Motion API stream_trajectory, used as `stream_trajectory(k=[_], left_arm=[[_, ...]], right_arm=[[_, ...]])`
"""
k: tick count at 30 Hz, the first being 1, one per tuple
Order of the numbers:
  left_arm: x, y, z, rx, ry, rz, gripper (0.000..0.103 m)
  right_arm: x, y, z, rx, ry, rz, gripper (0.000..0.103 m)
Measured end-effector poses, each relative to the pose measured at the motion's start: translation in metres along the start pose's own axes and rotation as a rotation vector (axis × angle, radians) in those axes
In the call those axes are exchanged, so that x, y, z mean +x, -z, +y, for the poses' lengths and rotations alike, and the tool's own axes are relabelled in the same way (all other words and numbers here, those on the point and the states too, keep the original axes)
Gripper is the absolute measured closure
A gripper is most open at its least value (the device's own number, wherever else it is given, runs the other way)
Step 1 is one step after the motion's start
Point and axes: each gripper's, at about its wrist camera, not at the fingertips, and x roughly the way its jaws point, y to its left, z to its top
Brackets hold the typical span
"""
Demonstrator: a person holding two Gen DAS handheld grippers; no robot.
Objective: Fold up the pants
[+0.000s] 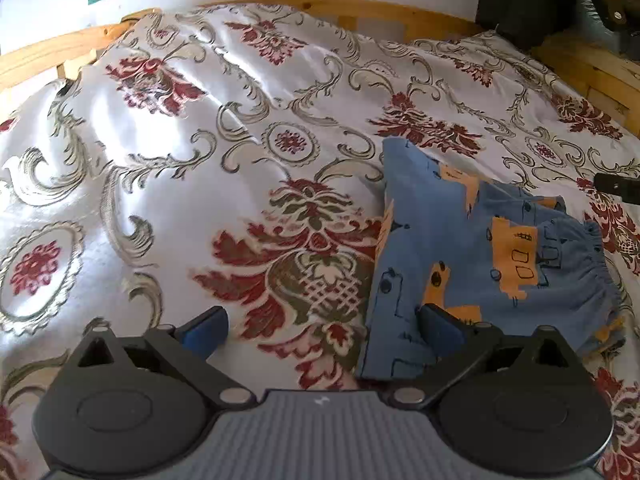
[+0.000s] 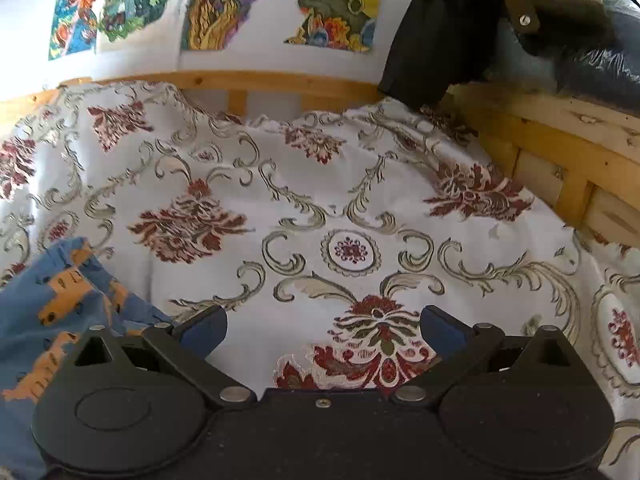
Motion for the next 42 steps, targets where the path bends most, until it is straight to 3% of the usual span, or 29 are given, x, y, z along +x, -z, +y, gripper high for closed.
stream_trajectory(k=[4, 8, 12, 18, 21, 27, 31, 37, 42], left_arm=[[-0.017, -0.012, 0.002, -0.004, -0.011, 0.000, 0.000], [-0.029, -0.025, -0.006, 0.063, 0.074, -0.052, 0.000], [-0.011, -0.040, -0.017, 0.110, 0.158, 0.004, 0.000], [0.033, -0.049, -0.019, 0.059, 0.255, 0.153, 0.000], [0.042, -0.049, -0.014, -0.008, 0.271, 0.193, 0.000], [0.037, -0.049, 0.000, -0.071, 0.292, 0.185, 0.000], [0.037, -0.056, 0.001, -0.078, 0.236, 0.194, 0.000], [0.039, -0.059, 0.002, -0.135, 0.213, 0.239, 0.000], [0.037, -0.057, -0.010, -0.081, 0.181, 0.247, 0.000]], right_arm=[[-0.003, 0.002, -0.008, 0.060, -0.183, 0.055, 0.001], [0.002, 0.004, -0.011, 0.155, -0.396, 0.143, 0.001], [0.014, 0.007, -0.009, 0.243, -0.503, 0.192, 0.001], [0.054, 0.016, -0.025, 0.424, -0.603, 0.238, 0.001], [0.056, 0.019, -0.028, 0.458, -0.636, 0.230, 0.003], [0.048, 0.021, -0.011, 0.388, -0.670, 0.215, 0.017], [0.046, 0.025, 0.002, 0.331, -0.641, 0.219, 0.023], [0.052, 0.032, -0.013, 0.512, -0.634, 0.240, 0.030], [0.047, 0.032, -0.009, 0.476, -0.597, 0.242, 0.039]])
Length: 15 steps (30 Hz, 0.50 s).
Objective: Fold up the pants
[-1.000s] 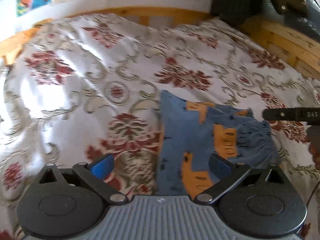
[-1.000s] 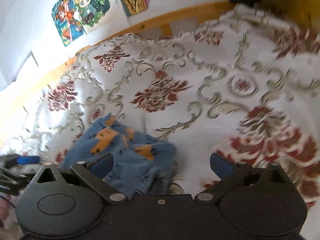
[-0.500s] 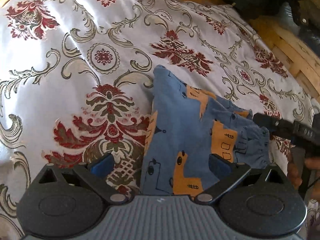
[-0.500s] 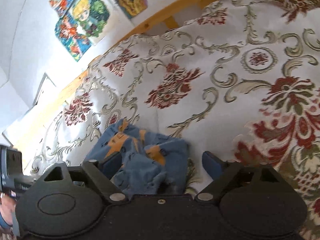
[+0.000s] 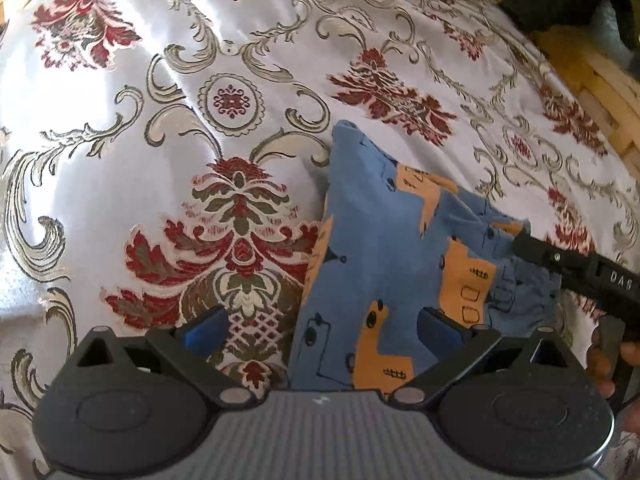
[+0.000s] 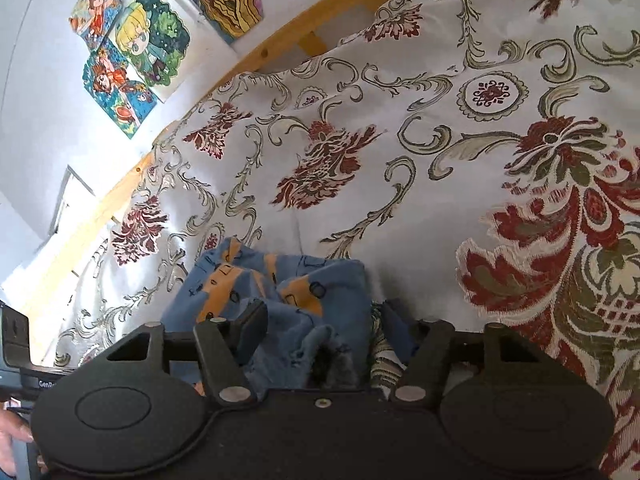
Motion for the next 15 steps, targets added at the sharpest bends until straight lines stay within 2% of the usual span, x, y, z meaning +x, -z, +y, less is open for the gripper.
stream_trajectory(k=[2, 4, 8, 11, 15], left_arm=[[0.002, 0.001, -0.004, 0.010, -0.013, 0.005, 0.000], [0.002, 0.002, -0.007, 0.021, -0.020, 0.006, 0.000], [0.002, 0.003, -0.012, 0.047, -0.031, 0.007, 0.001], [0.002, 0.004, -0.014, 0.060, -0.045, 0.006, 0.006], [-0.001, 0.005, -0.016, 0.071, -0.042, 0.006, 0.027]], right_arm=[[0.001, 0.001, 0.002, -0.004, 0.009, 0.002, 0.043], [0.001, 0.002, 0.003, -0.010, 0.013, 0.007, 0.053], [0.003, 0.003, 0.004, -0.021, 0.023, 0.012, 0.056], [0.004, 0.003, 0.003, -0.016, 0.024, 0.010, 0.059], [0.002, 0.004, 0.007, -0.033, 0.037, 0.005, 0.067]])
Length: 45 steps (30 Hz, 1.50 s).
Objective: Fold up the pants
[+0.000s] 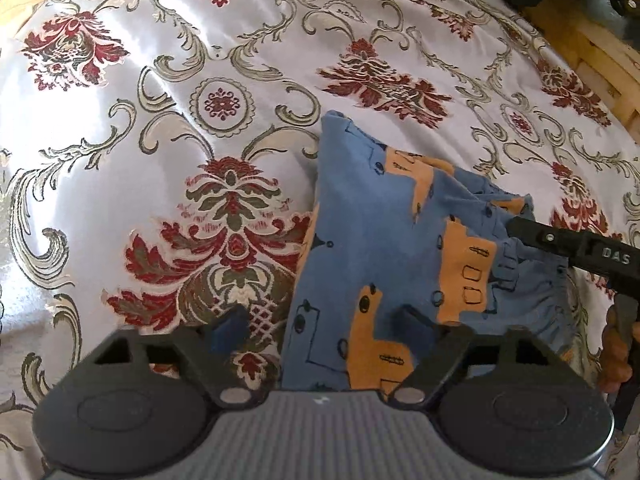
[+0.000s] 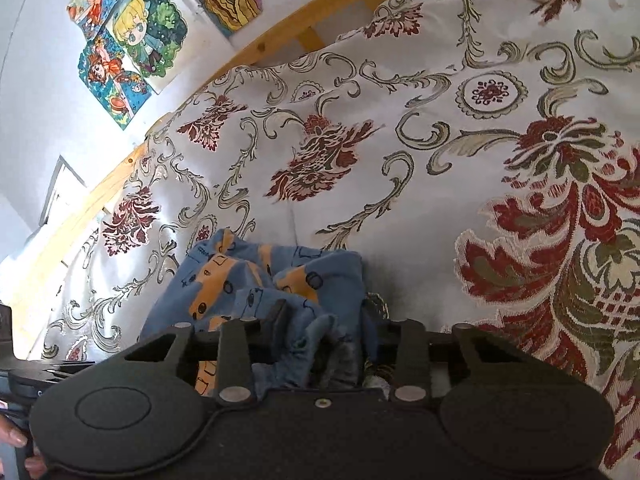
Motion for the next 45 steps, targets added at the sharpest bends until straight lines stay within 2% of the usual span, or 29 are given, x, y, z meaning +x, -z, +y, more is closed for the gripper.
stream_trajectory(k=[2, 3, 7, 11, 19, 24, 26, 29, 32, 35, 37, 38, 40, 41, 45], left_arm=[[-0.001, 0.000, -0.003, 0.019, 0.026, 0.006, 0.043], [-0.001, 0.000, -0.006, 0.034, 0.040, 0.012, 0.055], [-0.006, 0.001, -0.016, 0.076, 0.011, -0.017, 0.075], [-0.014, 0.000, -0.021, 0.055, 0.014, -0.042, 0.081], [-0.025, -0.027, -0.035, 0.045, 0.096, -0.184, 0.082], [-0.001, -0.054, -0.041, -0.009, 0.165, -0.173, 0.082], [0.015, -0.055, -0.043, -0.001, 0.164, -0.159, 0.081], [0.039, -0.045, -0.041, 0.027, 0.134, -0.120, 0.075], [0.043, -0.035, -0.033, -0.010, 0.131, -0.133, 0.056], [0.039, -0.034, -0.029, -0.049, 0.116, -0.139, 0.044], [0.031, -0.034, -0.028, -0.061, 0.096, -0.148, 0.039], [0.027, -0.033, -0.028, -0.071, 0.083, -0.156, 0.037], [0.014, -0.027, -0.028, -0.102, 0.071, -0.191, 0.019], [0.007, -0.024, -0.027, -0.114, 0.066, -0.206, 0.014], [-0.019, -0.008, -0.031, -0.127, 0.027, -0.269, 0.003]], right_arm=[[-0.001, 0.001, 0.006, -0.037, 0.016, -0.009, 0.070], [-0.002, 0.001, 0.012, -0.071, 0.029, -0.016, 0.073], [-0.009, 0.004, 0.029, -0.190, 0.069, -0.062, 0.079], [-0.019, 0.002, 0.043, -0.266, 0.084, -0.121, 0.083], [-0.033, -0.033, 0.059, -0.412, 0.143, -0.272, 0.085], [-0.026, -0.070, 0.042, -0.426, 0.166, -0.300, 0.084], [-0.016, -0.077, 0.026, -0.378, 0.165, -0.273, 0.084], [0.005, -0.067, 0.009, -0.373, 0.215, -0.225, 0.082], [0.012, -0.059, 0.006, -0.384, 0.240, -0.214, 0.079], [0.005, -0.059, 0.010, -0.396, 0.247, -0.245, 0.069], [-0.002, -0.057, 0.014, -0.407, 0.261, -0.271, 0.052], [-0.008, -0.056, 0.018, -0.412, 0.270, -0.286, 0.049], [-0.020, -0.051, 0.023, -0.417, 0.289, -0.311, 0.038], [-0.028, -0.048, 0.028, -0.423, 0.305, -0.324, 0.035], [-0.059, -0.031, 0.043, -0.433, 0.355, -0.360, 0.012]])
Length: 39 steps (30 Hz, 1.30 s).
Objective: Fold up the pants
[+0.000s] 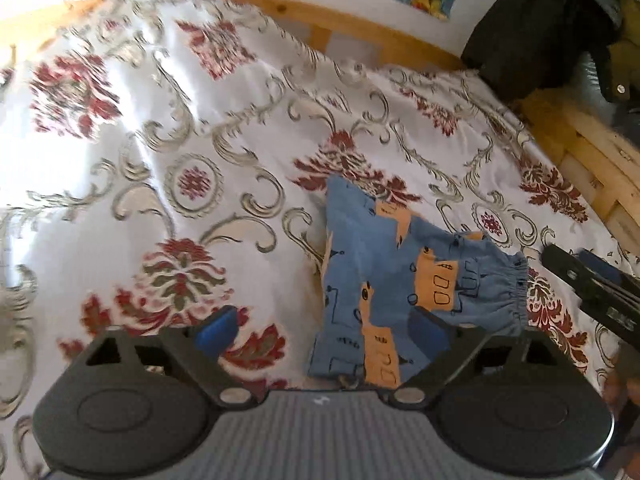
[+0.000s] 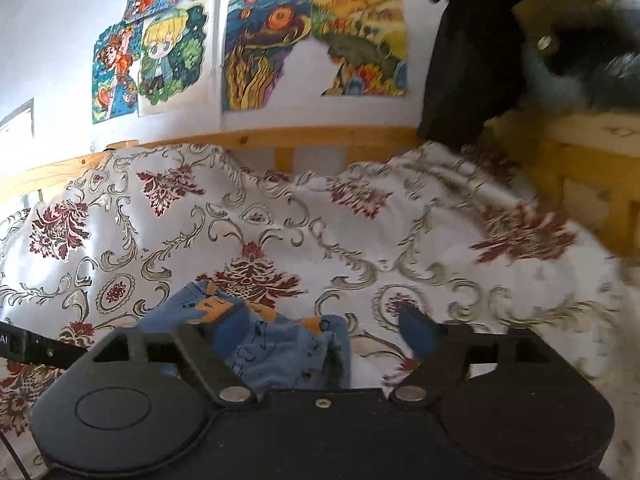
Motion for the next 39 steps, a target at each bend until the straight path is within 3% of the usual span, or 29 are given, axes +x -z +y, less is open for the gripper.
stream_trajectory(k=[2, 4, 11, 18, 39], left_arm=[[-0.015, 0.006, -0.003, 0.005, -0.038, -0.038, 0.000], [-0.030, 0.014, -0.006, 0.021, -0.062, -0.071, 0.000], [-0.069, 0.050, -0.018, 0.147, -0.115, -0.106, 0.000], [-0.092, 0.080, -0.023, 0.253, -0.092, -0.144, 0.000], [-0.096, 0.084, -0.023, 0.258, -0.066, -0.143, 0.000]], right_arm=[[-0.018, -0.001, 0.004, 0.000, 0.015, -0.007, 0.003], [-0.040, -0.002, 0.009, 0.006, 0.027, -0.012, 0.001], [-0.104, 0.011, 0.033, 0.020, 0.068, 0.026, 0.001], [-0.142, 0.041, 0.052, 0.023, 0.095, 0.126, 0.001], [-0.144, 0.045, 0.054, 0.028, 0.097, 0.141, 0.001]])
